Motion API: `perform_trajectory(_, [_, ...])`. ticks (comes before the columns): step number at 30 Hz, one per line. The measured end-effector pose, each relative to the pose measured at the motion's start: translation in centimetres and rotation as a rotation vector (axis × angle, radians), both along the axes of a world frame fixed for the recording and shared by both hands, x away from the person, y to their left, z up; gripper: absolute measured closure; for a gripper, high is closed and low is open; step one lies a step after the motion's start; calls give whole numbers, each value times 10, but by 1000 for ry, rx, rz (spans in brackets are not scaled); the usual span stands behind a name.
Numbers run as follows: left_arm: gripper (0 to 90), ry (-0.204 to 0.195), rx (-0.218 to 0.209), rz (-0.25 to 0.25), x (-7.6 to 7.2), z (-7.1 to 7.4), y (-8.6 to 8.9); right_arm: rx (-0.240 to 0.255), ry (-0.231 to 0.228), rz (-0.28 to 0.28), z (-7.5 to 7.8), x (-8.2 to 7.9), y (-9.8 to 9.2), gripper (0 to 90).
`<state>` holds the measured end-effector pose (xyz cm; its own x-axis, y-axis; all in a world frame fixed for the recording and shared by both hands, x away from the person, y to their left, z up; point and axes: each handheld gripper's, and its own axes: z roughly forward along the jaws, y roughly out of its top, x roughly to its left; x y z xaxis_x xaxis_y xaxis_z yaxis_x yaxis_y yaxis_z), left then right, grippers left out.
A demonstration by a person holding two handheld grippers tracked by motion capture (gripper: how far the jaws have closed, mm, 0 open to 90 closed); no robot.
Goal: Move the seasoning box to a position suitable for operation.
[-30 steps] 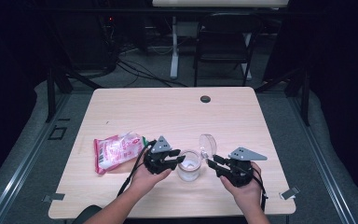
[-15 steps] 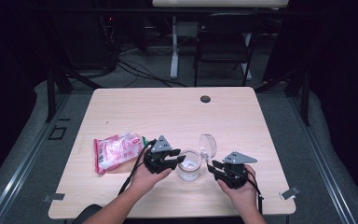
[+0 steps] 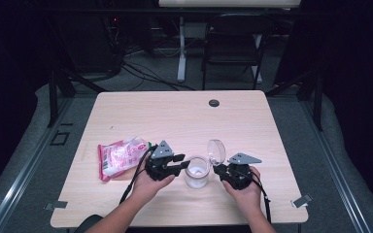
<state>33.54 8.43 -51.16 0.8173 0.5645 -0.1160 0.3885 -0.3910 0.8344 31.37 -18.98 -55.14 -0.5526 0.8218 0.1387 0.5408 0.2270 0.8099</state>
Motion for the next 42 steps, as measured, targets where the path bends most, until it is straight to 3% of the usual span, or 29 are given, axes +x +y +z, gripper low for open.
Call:
perform_trajectory(4, [656,13,-1,-12,0,-2,-1,12,17,-9,-1,3,-1,812])
perform_trajectory(7, [657,17,-4,-23,0,-4,-2,43,33,-5,-1,6,-3,814])
perform_trajectory(15, [657,44,-25,-28,0,-5,-3,46,43,-6,-1,12,-5,810])
perform_trajectory(20, [650,72,-46,-20,-2,-5,-3,81,57,6,1,19,-8,799])
perform_trajectory(25, [645,62,-49,-6,-7,-5,-4,105,61,6,1,27,-7,804])
perform_trajectory(30, [636,54,-40,10,-12,-3,-7,95,63,14,3,33,-5,804])
perform_trajectory(37, [636,53,-28,16,-13,-3,-13,176,72,10,2,43,-8,825])
perform_trajectory(42, [634,54,-34,23,-13,-4,-15,184,77,10,2,46,-9,819])
